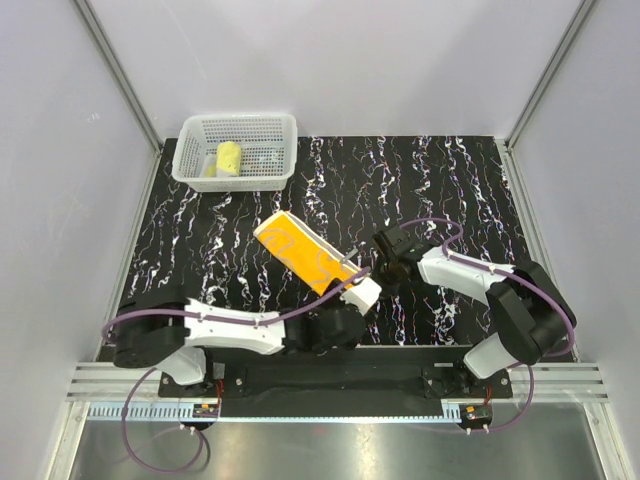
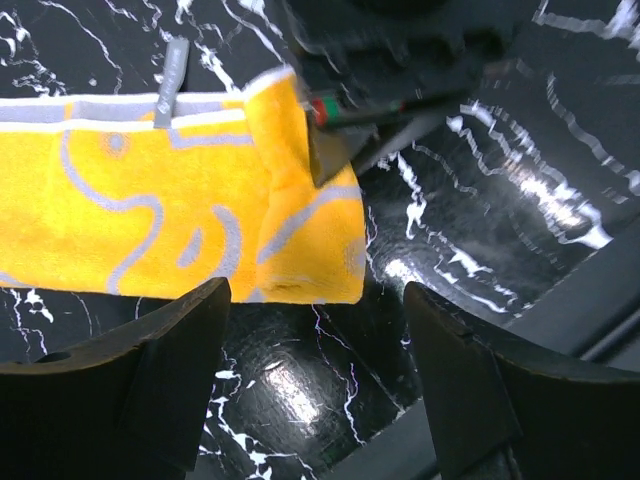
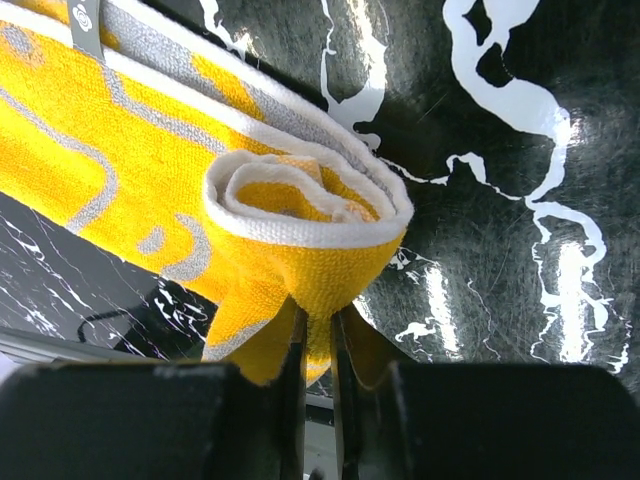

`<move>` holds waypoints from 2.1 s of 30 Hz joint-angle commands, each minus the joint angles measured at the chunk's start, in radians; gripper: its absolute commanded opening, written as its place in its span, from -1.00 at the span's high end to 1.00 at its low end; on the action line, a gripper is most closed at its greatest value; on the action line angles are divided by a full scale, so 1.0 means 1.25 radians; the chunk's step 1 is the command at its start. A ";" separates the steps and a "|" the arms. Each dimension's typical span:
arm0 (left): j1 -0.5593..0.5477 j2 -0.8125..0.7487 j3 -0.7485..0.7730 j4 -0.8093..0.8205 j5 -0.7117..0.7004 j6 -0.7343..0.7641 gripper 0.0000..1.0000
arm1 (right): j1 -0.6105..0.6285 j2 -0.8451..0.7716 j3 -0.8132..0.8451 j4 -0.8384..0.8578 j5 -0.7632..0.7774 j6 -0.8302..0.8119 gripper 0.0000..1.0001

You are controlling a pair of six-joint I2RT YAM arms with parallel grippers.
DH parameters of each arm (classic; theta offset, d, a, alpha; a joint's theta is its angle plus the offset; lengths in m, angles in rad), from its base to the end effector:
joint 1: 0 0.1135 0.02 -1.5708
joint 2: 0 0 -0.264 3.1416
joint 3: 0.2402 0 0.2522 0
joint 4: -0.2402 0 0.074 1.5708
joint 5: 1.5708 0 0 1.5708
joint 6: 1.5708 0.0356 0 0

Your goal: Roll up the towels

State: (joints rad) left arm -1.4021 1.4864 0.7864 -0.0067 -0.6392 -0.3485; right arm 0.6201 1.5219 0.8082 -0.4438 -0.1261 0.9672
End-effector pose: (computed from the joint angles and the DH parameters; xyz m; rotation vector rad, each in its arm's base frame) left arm 0.0716 -0.2939 0.1980 0.7822 1.9850 -0.2994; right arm 0.2216 0.1637 0.1621 0.4611 2.8513 0.5595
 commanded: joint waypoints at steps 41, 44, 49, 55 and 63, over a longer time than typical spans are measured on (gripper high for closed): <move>0.055 0.193 0.086 0.029 0.166 -0.024 0.89 | -0.014 -0.102 0.113 -0.199 0.075 -0.052 -0.56; 0.077 0.153 0.063 0.037 0.222 -0.043 0.88 | -0.063 -0.134 0.125 -0.234 0.095 -0.069 -0.62; 0.123 0.117 0.039 0.056 0.315 -0.064 0.88 | -0.150 -0.196 0.109 -0.244 0.097 -0.101 -0.65; 0.198 0.096 -0.013 0.132 0.470 -0.111 0.88 | -0.178 -0.299 0.057 -0.196 0.103 -0.099 -0.65; 0.343 0.075 -0.122 0.356 0.720 -0.245 0.87 | -0.179 -0.444 -0.128 0.095 -0.116 -0.056 -0.65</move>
State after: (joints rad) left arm -1.0283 1.6104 0.6674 0.2680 0.0868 -0.5625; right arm 0.3985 1.0103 0.7189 -0.5240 -0.1429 0.8703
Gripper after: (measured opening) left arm 0.122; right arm 0.822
